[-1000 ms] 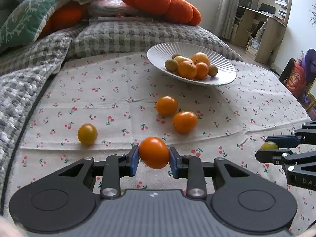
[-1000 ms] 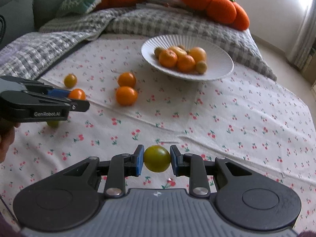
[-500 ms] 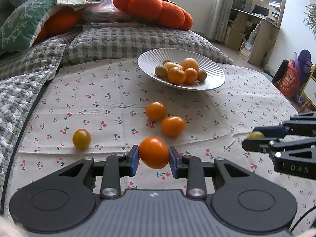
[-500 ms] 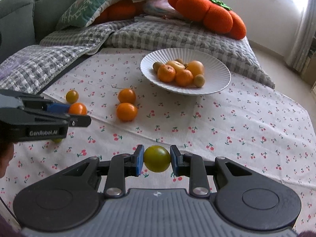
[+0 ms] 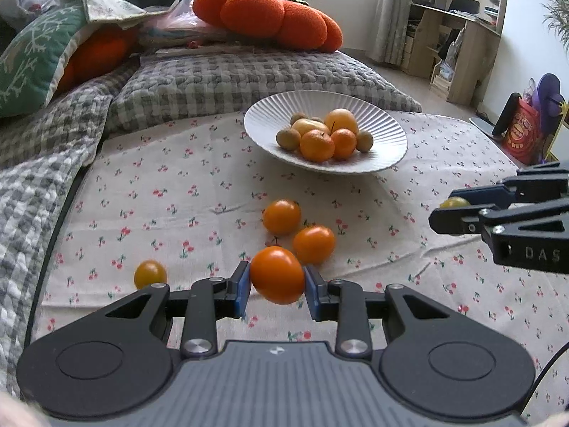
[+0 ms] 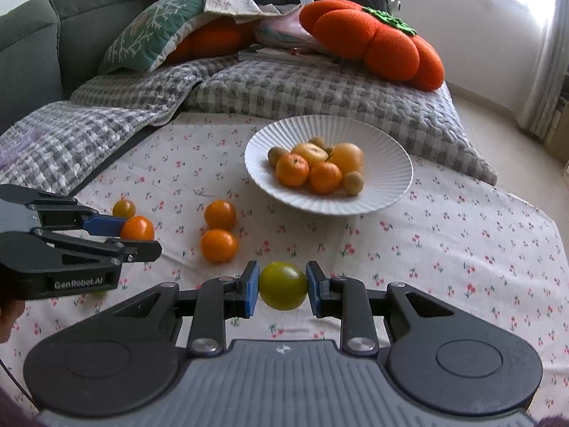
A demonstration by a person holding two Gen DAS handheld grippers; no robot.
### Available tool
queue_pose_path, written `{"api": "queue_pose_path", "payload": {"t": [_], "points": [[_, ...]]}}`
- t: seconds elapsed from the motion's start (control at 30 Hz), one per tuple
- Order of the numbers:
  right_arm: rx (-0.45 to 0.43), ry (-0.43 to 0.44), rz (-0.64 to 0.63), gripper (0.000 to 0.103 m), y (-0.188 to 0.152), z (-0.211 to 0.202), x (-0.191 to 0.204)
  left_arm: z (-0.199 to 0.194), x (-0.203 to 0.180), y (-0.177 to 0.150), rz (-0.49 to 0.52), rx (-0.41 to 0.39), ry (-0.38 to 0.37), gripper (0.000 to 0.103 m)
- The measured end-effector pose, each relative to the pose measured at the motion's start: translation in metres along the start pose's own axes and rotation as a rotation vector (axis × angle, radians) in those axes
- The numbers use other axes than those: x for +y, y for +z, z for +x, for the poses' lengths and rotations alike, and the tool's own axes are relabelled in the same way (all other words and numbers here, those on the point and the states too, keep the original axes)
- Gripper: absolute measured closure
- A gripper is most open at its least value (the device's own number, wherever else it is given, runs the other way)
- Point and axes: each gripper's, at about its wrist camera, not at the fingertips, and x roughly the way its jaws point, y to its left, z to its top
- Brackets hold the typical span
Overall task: Organize fruits
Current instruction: 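Carry both cherry tomatoes toward the white plate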
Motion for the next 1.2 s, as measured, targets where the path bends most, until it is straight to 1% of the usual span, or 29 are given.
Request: {"api": "queue_pose_path", "payload": {"t": [0.2, 0.33, 0.43, 0.53, 0.63, 0.73, 0.87, 1.03, 1.13, 1.2], "points": [[-0.008, -0.006, 0.028, 0.078, 0.018, 0.010, -0.018, 0.012, -0.003, 0.018, 0.012, -0.010, -0.007, 0.078], [-0.009, -0.013, 0.112, 0.078, 0.033, 0.021, -0.046, 0.022, -0.002, 0.033, -0.006, -0.020, -0.016, 0.078], [0.014, -0.005, 0.202, 0.078, 0.038, 0.034, -0.066, 0.030, -0.005, 0.046, -0.010, -0.029, -0.016, 0.078], [0.023, 0.004, 0.256, 0.078, 0.040, 0.043, -0.078, 0.038, -0.007, 0.058, -0.021, -0.040, -0.034, 0.078], [0.006, 0.013, 0.294, 0.078, 0.044, 0.044, -0.087, 0.047, -0.007, 0.071, -0.050, -0.050, -0.050, 0.078], [-0.012, 0.026, 0.363, 0.078, 0.052, 0.052, -0.098, 0.061, -0.004, 0.084, -0.072, -0.046, -0.050, 0.078], [-0.033, 0.027, 0.419, 0.078, 0.065, 0.068, -0.109, 0.079, 0.007, 0.106, -0.164, -0.060, -0.069, 0.078], [-0.058, 0.018, 0.459, 0.078, 0.072, 0.089, -0.116, 0.103, 0.017, 0.128, -0.195, -0.083, -0.019, 0.078], [-0.051, 0.017, 0.488, 0.078, 0.071, 0.102, -0.123, 0.118, 0.026, 0.136, -0.245, -0.081, -0.020, 0.078], [-0.044, 0.022, 0.509, 0.078, 0.069, 0.109, -0.127, 0.126, 0.029, 0.138, -0.260, -0.073, -0.013, 0.078]]}}
